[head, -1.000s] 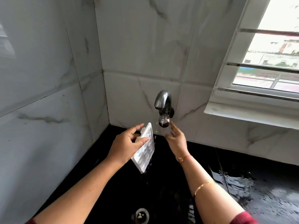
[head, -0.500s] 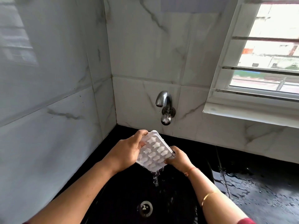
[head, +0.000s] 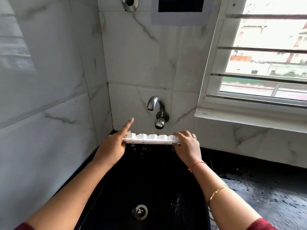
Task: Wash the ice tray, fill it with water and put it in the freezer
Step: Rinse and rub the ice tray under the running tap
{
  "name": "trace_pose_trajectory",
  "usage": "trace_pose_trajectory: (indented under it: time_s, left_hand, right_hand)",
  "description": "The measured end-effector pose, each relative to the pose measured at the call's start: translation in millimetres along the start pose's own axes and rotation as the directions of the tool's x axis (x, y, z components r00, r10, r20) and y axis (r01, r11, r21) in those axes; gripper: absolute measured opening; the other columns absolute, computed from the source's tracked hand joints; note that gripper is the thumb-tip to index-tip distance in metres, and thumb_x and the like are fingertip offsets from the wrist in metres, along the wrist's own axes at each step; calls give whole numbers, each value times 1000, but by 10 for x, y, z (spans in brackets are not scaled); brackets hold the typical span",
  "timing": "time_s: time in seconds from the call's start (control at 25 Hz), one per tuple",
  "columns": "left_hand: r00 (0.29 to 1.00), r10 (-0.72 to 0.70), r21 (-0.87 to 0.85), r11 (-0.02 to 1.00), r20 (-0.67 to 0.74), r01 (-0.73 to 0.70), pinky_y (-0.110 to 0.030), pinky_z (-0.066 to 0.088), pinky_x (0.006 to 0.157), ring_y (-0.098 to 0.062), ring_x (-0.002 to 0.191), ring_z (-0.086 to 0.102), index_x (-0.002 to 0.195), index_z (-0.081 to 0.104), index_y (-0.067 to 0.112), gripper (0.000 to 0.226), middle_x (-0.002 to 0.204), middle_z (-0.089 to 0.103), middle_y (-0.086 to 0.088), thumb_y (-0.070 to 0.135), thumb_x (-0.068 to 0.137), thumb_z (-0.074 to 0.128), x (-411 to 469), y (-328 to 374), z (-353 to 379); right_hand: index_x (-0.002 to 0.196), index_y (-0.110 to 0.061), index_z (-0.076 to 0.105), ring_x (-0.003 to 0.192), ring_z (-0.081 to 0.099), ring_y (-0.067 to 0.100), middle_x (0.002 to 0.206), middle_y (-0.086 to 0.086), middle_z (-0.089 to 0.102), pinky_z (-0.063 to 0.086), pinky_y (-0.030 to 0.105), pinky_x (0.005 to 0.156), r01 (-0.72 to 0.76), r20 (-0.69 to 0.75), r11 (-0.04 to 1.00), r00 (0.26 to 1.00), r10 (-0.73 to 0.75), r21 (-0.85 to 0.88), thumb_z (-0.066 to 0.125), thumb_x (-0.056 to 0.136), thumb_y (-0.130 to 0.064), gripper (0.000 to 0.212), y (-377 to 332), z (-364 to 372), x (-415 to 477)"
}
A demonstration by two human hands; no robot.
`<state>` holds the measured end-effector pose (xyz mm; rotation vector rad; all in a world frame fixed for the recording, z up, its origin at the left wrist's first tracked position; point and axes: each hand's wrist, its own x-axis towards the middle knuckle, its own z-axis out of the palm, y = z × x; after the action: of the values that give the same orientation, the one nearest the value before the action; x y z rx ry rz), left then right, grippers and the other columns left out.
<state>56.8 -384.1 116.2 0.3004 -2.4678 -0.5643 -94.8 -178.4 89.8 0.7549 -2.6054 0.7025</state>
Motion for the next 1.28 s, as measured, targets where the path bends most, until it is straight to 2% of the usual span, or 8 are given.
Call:
trace_pose_trajectory:
  time_s: [0.12,0.28,0.72,0.84,0.96,1.04,1.12,1.28]
  left_hand:
    - [994,15,2,1000,-110,-15,-22,44,81,-19,109,61,131,50,30,68,127,60,5,-9,75,53,-20,52,78]
    - [989,-102,112,990,111,90,-28,47,81,-22,104,61,126,54,29,65,120,63,0,-11,75,45,-185,87,279]
    - [970,-193,170,971,151,167,-27,44,66,-24,88,62,114,57,29,57,103,65,-1,-9,74,40,-333,231,418]
    - [992,-22,72,997,-123,31,-29,49,72,-26,102,63,118,58,25,63,122,63,-1,-14,70,47,-328,279,334]
    - [941,159,104,986,-299,-134,-32,52,76,-22,108,60,121,57,21,60,130,58,-1,-12,72,60,-410,226,344]
    - [990,74,105,993,-120,-62,-30,52,73,-21,102,62,120,55,30,58,128,58,3,-8,77,55,-522,148,436]
    - [976,-125,109,988,177,106,-31,52,73,-17,94,62,115,53,40,52,122,60,10,0,83,45,-679,40,606]
    - [999,-54,28,998,0,54,-31,53,77,-22,97,64,118,58,26,54,124,60,5,-9,77,50,-665,57,536]
  right_hand:
    - [101,-20,69,89,61,35,106,1,68,48,37,73,92,-275,989,954,-122,-118,66,61,-4,44,-19,-129,-7]
    - [97,-23,66,103,61,24,107,-6,68,39,29,76,-13,143,988,989,36,-157,54,77,-16,24,127,-156,-189]
    - [91,-17,66,98,63,28,100,3,69,43,28,75,-1,278,970,958,71,-244,52,78,-15,19,208,-244,-425]
    - [98,-17,68,97,62,30,109,1,69,44,31,82,46,-57,991,997,-53,-128,57,71,-6,31,146,-366,-406]
    - [93,-15,72,86,60,22,106,-1,71,43,32,78,152,-460,983,869,-185,-108,61,58,-4,38,183,-392,-383]
    - [91,-15,72,85,65,26,100,3,73,46,30,72,100,-161,993,981,-110,-67,59,65,-2,32,227,-277,-512]
    - [84,-17,68,89,66,29,91,4,72,43,26,67,-77,310,995,946,94,-65,53,74,-6,22,320,-69,-692]
    - [87,-20,69,89,64,26,96,-3,71,45,28,79,86,92,995,992,-81,-56,55,68,-5,28,338,-112,-597]
